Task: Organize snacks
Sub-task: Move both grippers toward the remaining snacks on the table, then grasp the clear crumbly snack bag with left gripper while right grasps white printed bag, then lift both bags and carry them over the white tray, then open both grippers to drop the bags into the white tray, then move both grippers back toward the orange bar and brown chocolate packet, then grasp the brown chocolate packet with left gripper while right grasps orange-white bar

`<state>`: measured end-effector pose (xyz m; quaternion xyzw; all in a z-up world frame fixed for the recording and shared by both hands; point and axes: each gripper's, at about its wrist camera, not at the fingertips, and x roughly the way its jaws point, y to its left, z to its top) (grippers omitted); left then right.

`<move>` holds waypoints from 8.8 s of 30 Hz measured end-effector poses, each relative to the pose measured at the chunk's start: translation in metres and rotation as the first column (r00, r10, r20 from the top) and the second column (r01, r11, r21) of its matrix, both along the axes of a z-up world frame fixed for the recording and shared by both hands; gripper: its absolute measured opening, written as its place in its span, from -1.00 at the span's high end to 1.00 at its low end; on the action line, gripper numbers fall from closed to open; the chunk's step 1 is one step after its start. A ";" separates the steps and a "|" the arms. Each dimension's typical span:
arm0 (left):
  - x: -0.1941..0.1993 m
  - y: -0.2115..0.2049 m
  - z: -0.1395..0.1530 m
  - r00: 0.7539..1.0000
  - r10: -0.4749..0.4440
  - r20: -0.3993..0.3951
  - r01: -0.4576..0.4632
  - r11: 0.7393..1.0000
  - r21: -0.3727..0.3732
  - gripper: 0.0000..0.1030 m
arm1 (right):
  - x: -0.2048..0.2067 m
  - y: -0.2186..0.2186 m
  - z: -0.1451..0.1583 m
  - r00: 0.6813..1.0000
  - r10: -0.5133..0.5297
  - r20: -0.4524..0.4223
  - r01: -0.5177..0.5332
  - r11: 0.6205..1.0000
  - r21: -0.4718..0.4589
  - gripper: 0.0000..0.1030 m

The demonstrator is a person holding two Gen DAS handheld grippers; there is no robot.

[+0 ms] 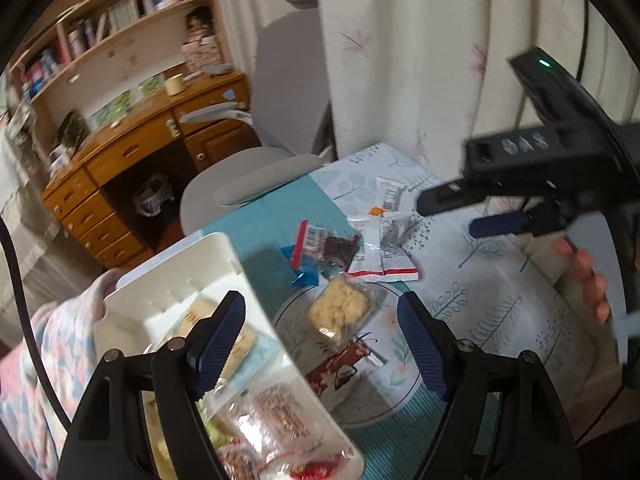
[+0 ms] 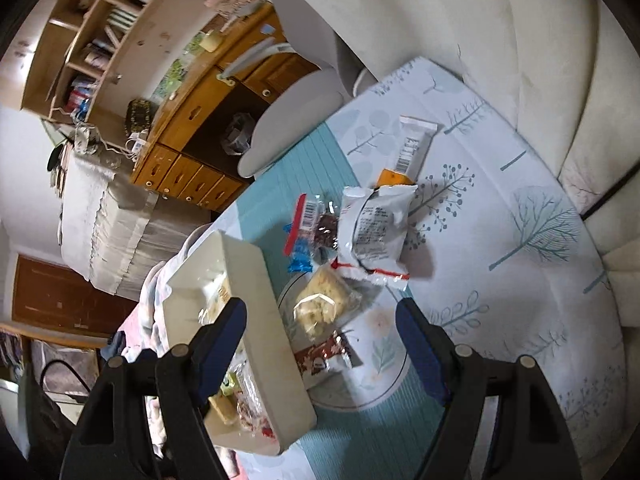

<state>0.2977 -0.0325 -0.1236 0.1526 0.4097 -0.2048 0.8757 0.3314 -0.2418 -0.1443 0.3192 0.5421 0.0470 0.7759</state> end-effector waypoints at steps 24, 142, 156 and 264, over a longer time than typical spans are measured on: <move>0.057 -0.091 -0.110 0.958 -0.167 -0.233 0.233 0.928 0.291 -0.50 | 0.075 -0.026 -0.108 0.991 0.072 -0.117 -0.061 0.993 0.099 -0.51; -0.073 0.203 0.015 0.917 0.322 -0.234 -0.369 0.908 -0.198 -0.23 | -0.090 0.138 0.021 0.983 0.177 0.050 -0.184 0.959 0.218 0.26; -0.065 0.268 -0.013 0.893 0.369 -0.257 -0.433 0.860 -0.269 -0.24 | -0.086 0.210 0.024 0.960 0.276 0.058 -0.279 0.958 0.068 0.25; 0.026 0.004 -0.193 0.088 0.919 -0.383 -0.994 0.104 0.023 -0.64 | 0.139 -0.015 -0.131 0.916 0.364 0.170 -0.228 0.819 -0.526 -0.21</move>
